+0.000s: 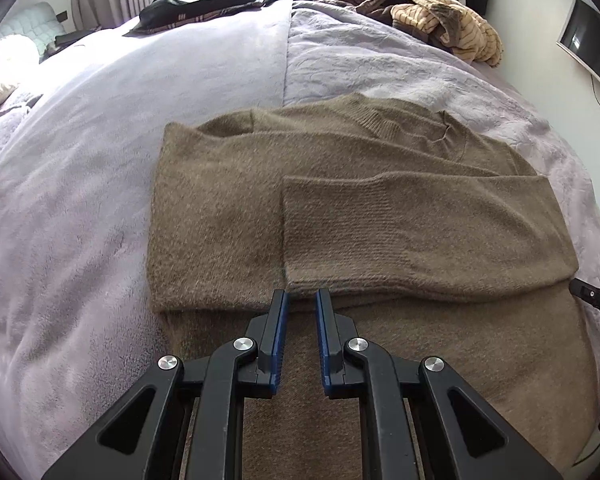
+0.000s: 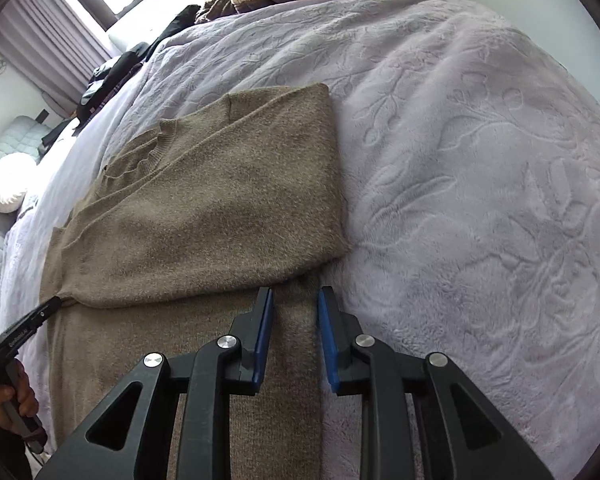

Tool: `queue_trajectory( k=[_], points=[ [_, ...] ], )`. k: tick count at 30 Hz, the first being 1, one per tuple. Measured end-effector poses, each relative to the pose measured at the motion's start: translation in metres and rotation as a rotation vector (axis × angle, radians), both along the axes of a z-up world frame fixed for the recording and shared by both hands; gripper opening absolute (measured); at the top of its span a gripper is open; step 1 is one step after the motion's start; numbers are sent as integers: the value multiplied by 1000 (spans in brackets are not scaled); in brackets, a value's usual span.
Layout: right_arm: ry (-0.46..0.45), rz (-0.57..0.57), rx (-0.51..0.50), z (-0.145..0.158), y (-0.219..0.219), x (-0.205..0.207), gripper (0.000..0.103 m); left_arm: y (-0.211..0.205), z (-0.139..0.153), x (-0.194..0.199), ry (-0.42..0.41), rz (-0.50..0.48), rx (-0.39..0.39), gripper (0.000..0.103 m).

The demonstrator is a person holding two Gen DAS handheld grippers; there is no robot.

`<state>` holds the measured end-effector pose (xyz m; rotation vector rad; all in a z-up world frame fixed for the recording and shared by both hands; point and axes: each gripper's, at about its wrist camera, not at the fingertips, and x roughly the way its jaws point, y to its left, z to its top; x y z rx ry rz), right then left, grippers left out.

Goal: Fold small clothes

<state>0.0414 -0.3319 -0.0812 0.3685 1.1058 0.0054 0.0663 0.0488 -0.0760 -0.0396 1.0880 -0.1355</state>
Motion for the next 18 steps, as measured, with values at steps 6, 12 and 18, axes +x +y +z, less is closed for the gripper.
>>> queue_trajectory(
  k=[6, 12, 18],
  points=[
    [-13, 0, 10, 9, 3, -7, 38, 8, 3, -3, -18, 16, -22, 23],
    [-16, 17, 10, 13, 12, -9, 47, 18, 13, -10, -88, 52, -14, 103],
    [-14, -42, 90, 6, 1, -2, 48, 55, 7, 5, -53, 156, -105, 103]
  ],
)
